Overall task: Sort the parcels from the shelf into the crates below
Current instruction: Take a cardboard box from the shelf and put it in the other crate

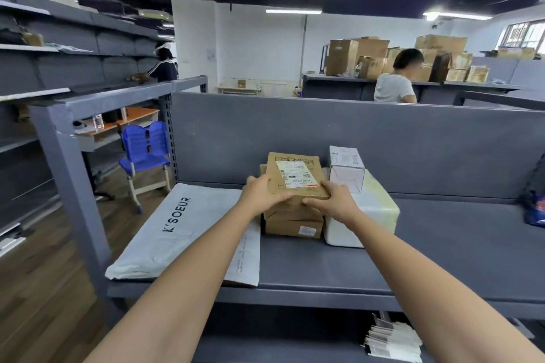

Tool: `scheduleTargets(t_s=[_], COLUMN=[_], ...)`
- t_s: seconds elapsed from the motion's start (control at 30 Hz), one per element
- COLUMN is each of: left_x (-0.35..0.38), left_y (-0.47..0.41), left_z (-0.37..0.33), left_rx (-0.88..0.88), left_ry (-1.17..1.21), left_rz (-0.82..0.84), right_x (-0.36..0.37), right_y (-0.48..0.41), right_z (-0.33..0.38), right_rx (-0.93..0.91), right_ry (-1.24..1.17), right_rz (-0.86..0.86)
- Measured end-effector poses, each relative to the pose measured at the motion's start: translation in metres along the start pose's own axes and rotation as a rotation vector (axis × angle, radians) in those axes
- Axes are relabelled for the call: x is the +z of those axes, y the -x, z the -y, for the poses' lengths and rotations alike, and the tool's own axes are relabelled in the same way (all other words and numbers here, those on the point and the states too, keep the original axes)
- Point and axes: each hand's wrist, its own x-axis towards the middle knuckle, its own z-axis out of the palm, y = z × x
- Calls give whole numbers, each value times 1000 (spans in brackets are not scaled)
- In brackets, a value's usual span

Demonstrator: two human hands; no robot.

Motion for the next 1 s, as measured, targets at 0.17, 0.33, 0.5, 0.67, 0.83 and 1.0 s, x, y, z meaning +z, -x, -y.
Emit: scheduleTargets(t_s=[0.17, 0.33, 0.5, 0.67, 0.83, 1.0], left_x=[-1, -11, -18, -15, -9, -7], left_y=[18, 53, 113, 206, 312, 394], left_z=[-7, -4, -1, 8, 29, 76], left_rx=[-26, -14, -39, -87, -222, -357], left_ry=[-47, -43, -58, 23, 95, 9], left_rz=[-75, -59, -82, -94, -111, -162], right_x=[-2, 0, 8, 29, 63, 114], right_y=[26, 59, 109, 178, 270, 336], right_z=[12, 13, 13, 5, 9, 6], right_rx=[-25, 15, 133, 188, 211, 243], right_ry=[-19, -199, -374, -370, -330, -284], right_rz=[-41, -2, -14, 2, 2, 104])
